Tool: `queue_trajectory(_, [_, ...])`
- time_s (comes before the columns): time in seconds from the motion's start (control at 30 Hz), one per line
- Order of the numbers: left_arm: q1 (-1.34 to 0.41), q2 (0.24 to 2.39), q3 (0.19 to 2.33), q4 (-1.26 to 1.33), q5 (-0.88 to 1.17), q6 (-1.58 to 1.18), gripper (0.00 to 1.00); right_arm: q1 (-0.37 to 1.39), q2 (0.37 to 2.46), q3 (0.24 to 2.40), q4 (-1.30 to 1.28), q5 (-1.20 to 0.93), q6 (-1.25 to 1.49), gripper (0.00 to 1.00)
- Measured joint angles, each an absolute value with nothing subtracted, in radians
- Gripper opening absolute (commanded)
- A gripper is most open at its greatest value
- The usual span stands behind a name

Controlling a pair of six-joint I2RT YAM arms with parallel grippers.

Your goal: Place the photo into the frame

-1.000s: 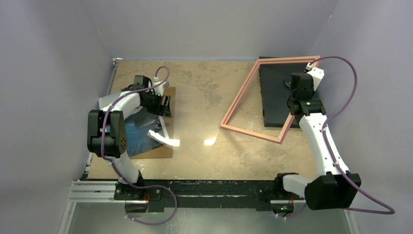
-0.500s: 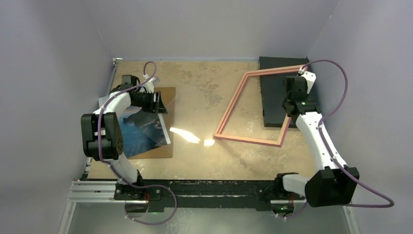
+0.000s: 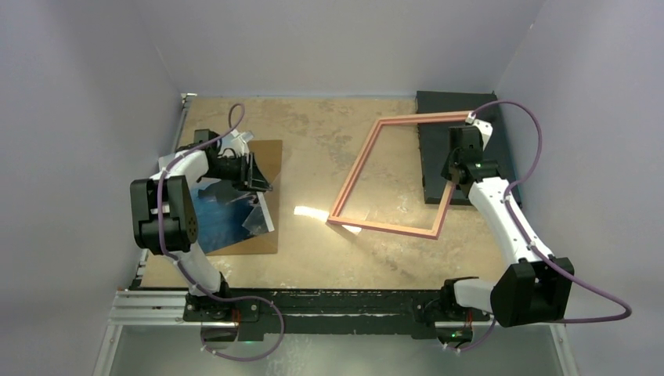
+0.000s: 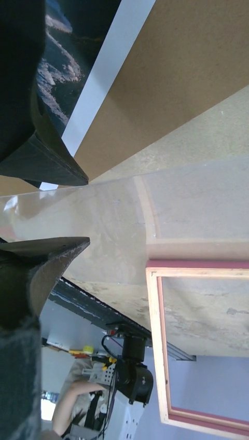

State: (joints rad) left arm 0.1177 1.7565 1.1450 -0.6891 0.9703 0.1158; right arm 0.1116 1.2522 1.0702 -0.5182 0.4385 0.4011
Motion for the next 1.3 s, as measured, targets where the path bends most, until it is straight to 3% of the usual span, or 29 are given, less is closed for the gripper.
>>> queue_trajectory(0.23, [0.126, 1.793, 1.123, -0.698, 1.021, 0.121, 0.24, 0.119, 1.256, 1.053, -0.509, 0.427, 0.411, 0.00])
queue_trajectory(0.53, [0.130, 1.866, 1.095, -0.696, 1.029, 0.154, 0.21, 0.123, 1.257, 1.032, -0.490, 0.424, 0.421, 0.00])
queue_trajectory(0.73, [0.130, 1.864, 1.068, -0.669, 0.933, 0.164, 0.29, 0.125, 1.257, 1.016, -0.474, 0.411, 0.427, 0.00])
queue_trajectory(1.03, [0.130, 1.794, 1.066, -0.654, 0.756, 0.204, 0.68, 0.133, 1.258, 0.991, -0.457, 0.397, 0.434, 0.00])
queue_trajectory(1.3, [0.102, 1.767, 1.063, -0.699, 0.710, 0.256, 0.68, 0.133, 1.258, 0.993, -0.466, 0.329, 0.459, 0.00])
